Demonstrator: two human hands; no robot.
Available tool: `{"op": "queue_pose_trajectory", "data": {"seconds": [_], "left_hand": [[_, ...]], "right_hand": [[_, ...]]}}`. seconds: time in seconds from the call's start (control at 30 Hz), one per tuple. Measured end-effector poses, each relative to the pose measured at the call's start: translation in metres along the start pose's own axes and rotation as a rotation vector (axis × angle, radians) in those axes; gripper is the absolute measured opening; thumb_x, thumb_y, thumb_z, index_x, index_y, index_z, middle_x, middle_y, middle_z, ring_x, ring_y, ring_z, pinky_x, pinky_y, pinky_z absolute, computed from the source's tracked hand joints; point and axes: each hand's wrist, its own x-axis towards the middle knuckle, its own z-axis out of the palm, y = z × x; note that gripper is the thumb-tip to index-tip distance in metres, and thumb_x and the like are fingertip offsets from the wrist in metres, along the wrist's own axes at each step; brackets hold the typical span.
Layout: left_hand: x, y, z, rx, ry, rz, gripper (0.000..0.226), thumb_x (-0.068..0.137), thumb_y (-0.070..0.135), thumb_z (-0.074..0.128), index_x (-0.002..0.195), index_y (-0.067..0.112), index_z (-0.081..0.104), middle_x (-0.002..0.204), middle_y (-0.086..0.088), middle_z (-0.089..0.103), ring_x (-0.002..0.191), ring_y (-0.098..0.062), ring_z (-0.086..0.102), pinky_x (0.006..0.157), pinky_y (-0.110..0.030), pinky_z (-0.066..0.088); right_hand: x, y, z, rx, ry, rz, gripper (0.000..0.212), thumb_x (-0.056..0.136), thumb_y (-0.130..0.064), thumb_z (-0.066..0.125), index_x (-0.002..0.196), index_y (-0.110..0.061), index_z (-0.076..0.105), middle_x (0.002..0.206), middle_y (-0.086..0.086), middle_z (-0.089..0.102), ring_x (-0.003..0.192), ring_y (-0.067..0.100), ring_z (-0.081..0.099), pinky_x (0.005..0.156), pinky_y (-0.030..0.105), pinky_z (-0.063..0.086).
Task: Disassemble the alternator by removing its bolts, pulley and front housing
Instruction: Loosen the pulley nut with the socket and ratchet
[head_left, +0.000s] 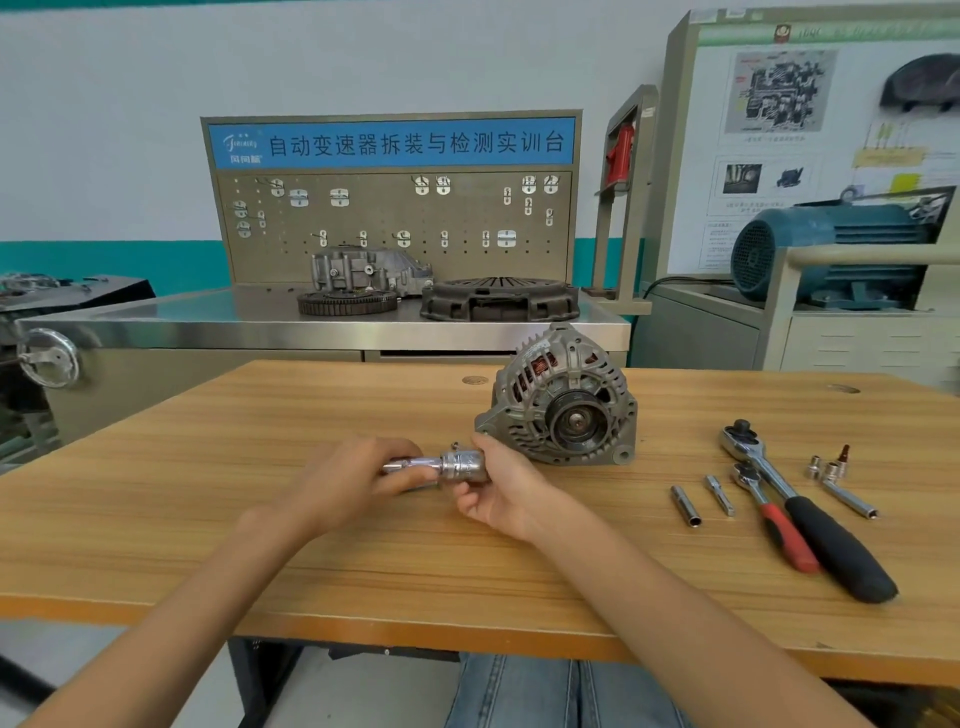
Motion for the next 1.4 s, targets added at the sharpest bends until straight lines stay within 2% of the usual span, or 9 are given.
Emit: {"op": "queue_pose_trajectory", "data": {"seconds": [0.1,0.33,0.57,0.77,0.83,0.93,1.1,1.23,1.4], "left_hand": [[0.002,0.002,0.003,-0.091,0.018,-0.062,0.029,0.088,0.051,0.052,0.075,0.029,0.065,0.064,0.008,0.060,0.060,-0.010,0.053,0.059,-0.032,0.042],[-0.002,-0.002,0.004,-0.366,0.079,-0.181,0.033,0.089,0.045,0.053,0.067,0.027,0.068,0.048,0.008,0.045,0.045,-0.004,0.038,0.048,-0.018,0.029],[-0.010,0.003,0.001,-0.693,0.037,-0.299,0.037,0.086,0.044,0.055,0.069,0.015,0.071,0.044,0.006,0.034,0.043,-0.009,0.028,0.047,-0.024,0.025],[-0.016,0.001,-0.005,-0.641,0.022,-0.309,0.040,0.081,0.049,0.055,0.073,0.014,0.072,0.046,0.005,0.037,0.046,-0.011,0.031,0.049,-0.024,0.027],[-0.018,-0.005,-0.006,-0.614,0.051,-0.328,0.037,0.088,0.043,0.055,0.073,0.014,0.072,0.045,0.007,0.037,0.045,-0.009,0.031,0.048,-0.023,0.027],[-0.020,-0.011,-0.001,-0.672,0.156,-0.400,0.035,0.094,0.033,0.054,0.072,0.010,0.069,0.044,0.007,0.035,0.041,-0.006,0.029,0.048,-0.024,0.025],[-0.025,-0.013,0.008,-0.848,0.207,-0.475,0.039,0.094,0.037,0.050,0.080,0.006,0.069,0.046,0.002,0.046,0.043,-0.011,0.041,0.046,-0.017,0.036],[-0.023,-0.009,0.013,-1.044,0.180,-0.560,0.035,0.094,0.036,0.051,0.087,0.007,0.069,0.053,-0.001,0.055,0.047,-0.008,0.051,0.051,-0.019,0.043],[-0.022,0.008,0.006,-1.050,-0.036,-0.425,0.030,0.088,0.032,0.055,0.100,0.006,0.064,0.075,-0.004,0.072,0.063,-0.010,0.064,0.064,-0.022,0.049]], "right_hand": [[0.001,0.006,0.003,-0.122,0.044,-0.132,0.041,0.100,-0.039,0.035,0.115,-0.003,0.049,0.077,0.008,0.056,0.049,0.011,0.046,0.040,0.017,0.037],[-0.005,0.009,-0.004,0.125,-0.170,-0.257,0.032,0.100,-0.019,0.043,0.119,0.006,0.049,0.092,0.018,0.063,0.072,0.020,0.062,0.065,0.025,0.052],[-0.002,0.012,-0.006,0.073,-0.135,-0.347,0.037,0.096,-0.028,0.049,0.114,0.005,0.055,0.083,0.014,0.071,0.065,0.017,0.069,0.056,0.020,0.054],[0.002,0.015,-0.004,-0.046,0.020,-0.357,0.026,0.096,-0.030,0.048,0.103,-0.006,0.056,0.089,0.013,0.069,0.060,0.016,0.068,0.051,0.020,0.053],[0.007,0.012,-0.008,-0.277,0.170,-0.460,0.027,0.097,-0.032,0.047,0.100,-0.007,0.058,0.084,0.006,0.065,0.058,0.012,0.062,0.051,0.020,0.050],[0.019,0.012,-0.014,-1.011,0.273,-0.685,0.029,0.096,-0.033,0.050,0.105,-0.010,0.066,0.085,0.001,0.064,0.069,0.010,0.056,0.064,0.020,0.046],[0.030,0.021,-0.004,-1.393,0.225,-0.690,0.023,0.094,-0.030,0.054,0.103,-0.012,0.067,0.099,0.002,0.066,0.082,0.013,0.058,0.068,0.025,0.041],[0.025,0.017,-0.007,-1.126,0.235,-0.752,0.023,0.097,-0.023,0.049,0.110,-0.009,0.059,0.099,0.001,0.063,0.088,0.011,0.059,0.070,0.011,0.044],[0.000,0.006,-0.002,-0.626,0.075,-0.569,0.042,0.093,-0.058,0.034,0.100,-0.022,0.056,0.071,-0.006,0.061,0.051,-0.001,0.052,0.047,0.013,0.039]]}}
